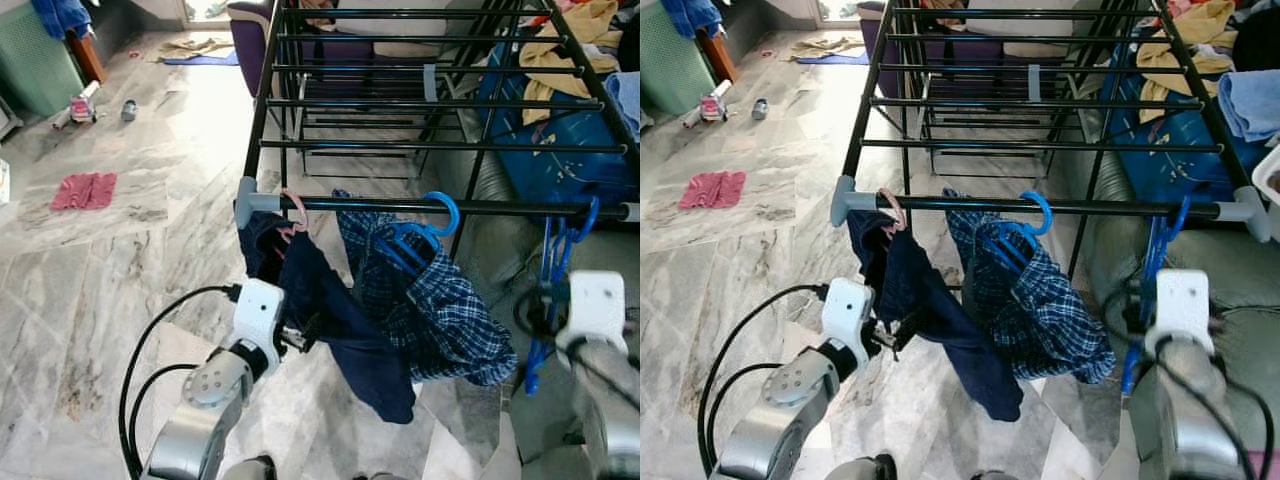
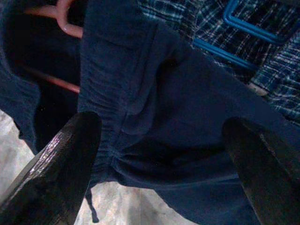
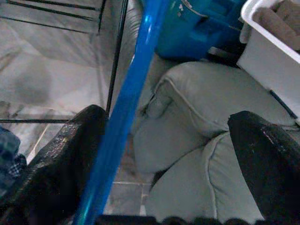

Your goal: Hang hanger

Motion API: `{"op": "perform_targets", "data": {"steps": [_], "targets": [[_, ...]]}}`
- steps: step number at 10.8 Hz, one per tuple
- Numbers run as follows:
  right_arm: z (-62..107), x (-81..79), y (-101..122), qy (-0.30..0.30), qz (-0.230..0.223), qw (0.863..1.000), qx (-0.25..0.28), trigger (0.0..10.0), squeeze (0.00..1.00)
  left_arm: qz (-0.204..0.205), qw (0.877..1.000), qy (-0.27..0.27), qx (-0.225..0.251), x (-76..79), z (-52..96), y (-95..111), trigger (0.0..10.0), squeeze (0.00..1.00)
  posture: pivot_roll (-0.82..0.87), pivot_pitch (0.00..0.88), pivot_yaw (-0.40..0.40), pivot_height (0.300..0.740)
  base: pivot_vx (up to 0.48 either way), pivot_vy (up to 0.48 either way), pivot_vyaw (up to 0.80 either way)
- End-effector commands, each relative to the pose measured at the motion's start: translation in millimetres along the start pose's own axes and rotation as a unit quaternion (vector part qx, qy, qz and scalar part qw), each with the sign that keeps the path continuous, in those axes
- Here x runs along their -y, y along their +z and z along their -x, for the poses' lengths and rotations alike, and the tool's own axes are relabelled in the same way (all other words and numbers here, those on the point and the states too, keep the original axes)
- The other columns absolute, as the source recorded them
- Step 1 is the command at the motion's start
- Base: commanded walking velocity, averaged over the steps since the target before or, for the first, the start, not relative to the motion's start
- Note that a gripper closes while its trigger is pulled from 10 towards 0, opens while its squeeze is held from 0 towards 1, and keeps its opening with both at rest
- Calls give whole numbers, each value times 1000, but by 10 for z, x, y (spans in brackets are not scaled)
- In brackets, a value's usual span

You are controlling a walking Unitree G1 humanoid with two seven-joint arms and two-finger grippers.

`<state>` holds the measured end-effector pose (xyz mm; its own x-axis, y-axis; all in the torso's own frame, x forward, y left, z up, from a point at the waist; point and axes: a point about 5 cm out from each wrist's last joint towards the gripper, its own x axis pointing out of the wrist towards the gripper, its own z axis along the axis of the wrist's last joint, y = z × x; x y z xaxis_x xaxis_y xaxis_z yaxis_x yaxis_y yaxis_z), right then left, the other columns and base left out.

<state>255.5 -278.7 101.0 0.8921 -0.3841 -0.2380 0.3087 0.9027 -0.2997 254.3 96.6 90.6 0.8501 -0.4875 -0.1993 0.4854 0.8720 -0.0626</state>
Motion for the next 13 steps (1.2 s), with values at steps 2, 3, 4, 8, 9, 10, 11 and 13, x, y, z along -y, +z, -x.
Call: {"op": "perform_targets", "data": {"steps": [2,3,4,8,9,10,11,13], "targets": [[109,-36,39,-5,2,1000,14,10000,1000,-6,1000,-6,-2,20,19,-2,10000,0,-45,127,-19,740,0,0,0],[173,-98,110,0,-11,999,41,10000,1000,-8,1000,-9,-3,23,23,-4,10000,0,-45,128,-16,740,0,0,0],[209,-125,154,2,-15,998,56,10000,1000,-10,1000,-8,-2,21,26,-1,10000,0,-43,128,-15,740,0,0,0],[456,-359,410,69,-129,980,134,10000,1000,-19,993,108,50,-221,121,83,10000,0,-36,93,-17,740,0,0,0],[454,-405,409,78,-137,978,134,10000,1000,-20,992,113,55,-223,129,89,10000,0,-32,85,-18,740,0,0,0],[452,-507,435,103,-152,971,156,10000,549,-24,991,117,56,-228,134,72,10000,0,-26,67,-17,740,0,0,0],[472,-555,438,125,-165,965,157,10000,545,-24,991,118,56,-226,132,57,10000,0,-23,50,-17,740,0,0,0],[458,-588,396,135,-154,966,155,10000,545,-28,991,118,57,-216,115,44,10000,0,-21,33,-16,740,0,0,0]]}}
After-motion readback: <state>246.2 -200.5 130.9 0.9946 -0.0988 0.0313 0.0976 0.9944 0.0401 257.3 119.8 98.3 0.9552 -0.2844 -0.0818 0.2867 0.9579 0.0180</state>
